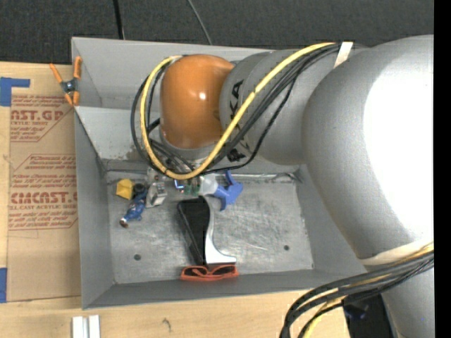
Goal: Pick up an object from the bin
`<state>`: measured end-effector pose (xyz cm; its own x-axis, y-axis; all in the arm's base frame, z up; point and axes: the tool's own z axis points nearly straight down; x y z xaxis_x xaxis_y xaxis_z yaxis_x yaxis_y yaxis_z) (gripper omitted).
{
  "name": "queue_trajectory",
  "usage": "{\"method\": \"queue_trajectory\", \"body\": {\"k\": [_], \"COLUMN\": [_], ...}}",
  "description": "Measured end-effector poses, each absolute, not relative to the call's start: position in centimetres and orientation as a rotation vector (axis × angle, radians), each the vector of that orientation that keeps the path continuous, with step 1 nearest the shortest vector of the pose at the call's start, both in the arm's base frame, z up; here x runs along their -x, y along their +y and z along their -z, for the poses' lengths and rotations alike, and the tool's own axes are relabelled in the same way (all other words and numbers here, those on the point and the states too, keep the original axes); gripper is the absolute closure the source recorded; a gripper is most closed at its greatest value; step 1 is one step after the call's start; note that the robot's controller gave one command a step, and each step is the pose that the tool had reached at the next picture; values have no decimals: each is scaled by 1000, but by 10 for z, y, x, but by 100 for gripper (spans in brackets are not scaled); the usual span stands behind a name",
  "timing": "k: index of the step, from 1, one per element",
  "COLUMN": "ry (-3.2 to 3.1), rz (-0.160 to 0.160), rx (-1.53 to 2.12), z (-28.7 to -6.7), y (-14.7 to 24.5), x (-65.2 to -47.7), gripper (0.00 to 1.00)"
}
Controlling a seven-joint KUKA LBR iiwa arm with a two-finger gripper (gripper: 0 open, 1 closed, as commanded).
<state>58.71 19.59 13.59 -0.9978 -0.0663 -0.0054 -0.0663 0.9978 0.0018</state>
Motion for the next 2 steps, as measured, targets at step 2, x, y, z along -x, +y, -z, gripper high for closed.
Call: {"method": "queue_trajectory", "body": {"k": [2], "ry": [3125], "rz": [-6], "rx": [140], "z": [-180], "y": [207], "x": [-594], "gripper": [100]}}
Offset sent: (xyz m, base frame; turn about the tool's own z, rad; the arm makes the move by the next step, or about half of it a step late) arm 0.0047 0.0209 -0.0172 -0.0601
